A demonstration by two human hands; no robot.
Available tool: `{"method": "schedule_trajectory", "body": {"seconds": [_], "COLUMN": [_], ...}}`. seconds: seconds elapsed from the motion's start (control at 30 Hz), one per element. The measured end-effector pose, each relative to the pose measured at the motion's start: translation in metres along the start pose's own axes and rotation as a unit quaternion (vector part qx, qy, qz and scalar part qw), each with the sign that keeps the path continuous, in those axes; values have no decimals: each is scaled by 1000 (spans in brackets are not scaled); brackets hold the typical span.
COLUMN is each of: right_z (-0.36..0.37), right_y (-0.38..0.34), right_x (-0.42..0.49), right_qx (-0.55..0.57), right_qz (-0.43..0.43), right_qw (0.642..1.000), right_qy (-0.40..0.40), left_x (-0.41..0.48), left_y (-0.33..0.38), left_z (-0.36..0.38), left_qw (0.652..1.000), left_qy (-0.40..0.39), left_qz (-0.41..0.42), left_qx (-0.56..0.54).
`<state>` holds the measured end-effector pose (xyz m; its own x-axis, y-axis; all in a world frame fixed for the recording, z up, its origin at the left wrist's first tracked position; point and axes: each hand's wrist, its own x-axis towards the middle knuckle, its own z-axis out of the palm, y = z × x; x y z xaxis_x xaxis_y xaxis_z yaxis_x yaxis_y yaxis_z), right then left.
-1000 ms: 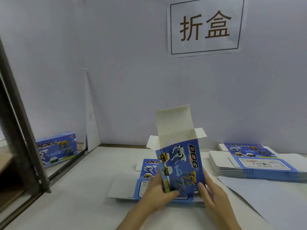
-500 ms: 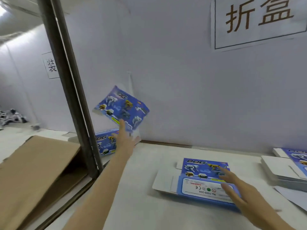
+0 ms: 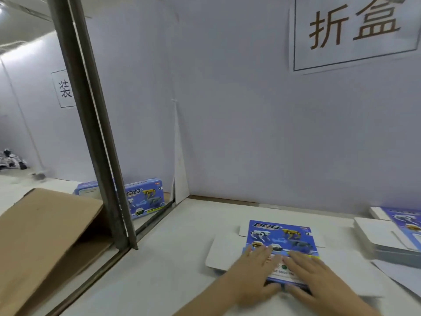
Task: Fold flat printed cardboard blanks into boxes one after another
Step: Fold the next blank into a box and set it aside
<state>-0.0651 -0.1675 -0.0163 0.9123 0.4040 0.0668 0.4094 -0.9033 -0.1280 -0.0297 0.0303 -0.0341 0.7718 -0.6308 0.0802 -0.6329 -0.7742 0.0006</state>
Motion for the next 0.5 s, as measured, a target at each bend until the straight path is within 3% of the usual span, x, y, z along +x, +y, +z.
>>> {"method": "schedule_trajectory", "body": {"seconds": [0.07,0.17,0.27,0.37,0.5], "right_z": [0,8,9,25,24], "right_y": [1,9,1,-5,-1], "right_x": [-7,-5,-9,-10,-10], "right_qx": [-71,-40,-102,-166,-126], "right_qz": [-20,-44,-34,-23,-14], "right_qw": [996,994,994,982,990], "right_qy": [54,87,8,92,66], "left_x": [-1,-2,-6,-10,-15], "left_y": [-1,0,5,5,13], "left_z": [4,11,14,16,8], "left_qw": [999,995,994,984,978], "left_qy": [4,9,19,128,139], "left_qz": [17,40,36,68,95], "left_qx": [37,91,99,106,122]}}
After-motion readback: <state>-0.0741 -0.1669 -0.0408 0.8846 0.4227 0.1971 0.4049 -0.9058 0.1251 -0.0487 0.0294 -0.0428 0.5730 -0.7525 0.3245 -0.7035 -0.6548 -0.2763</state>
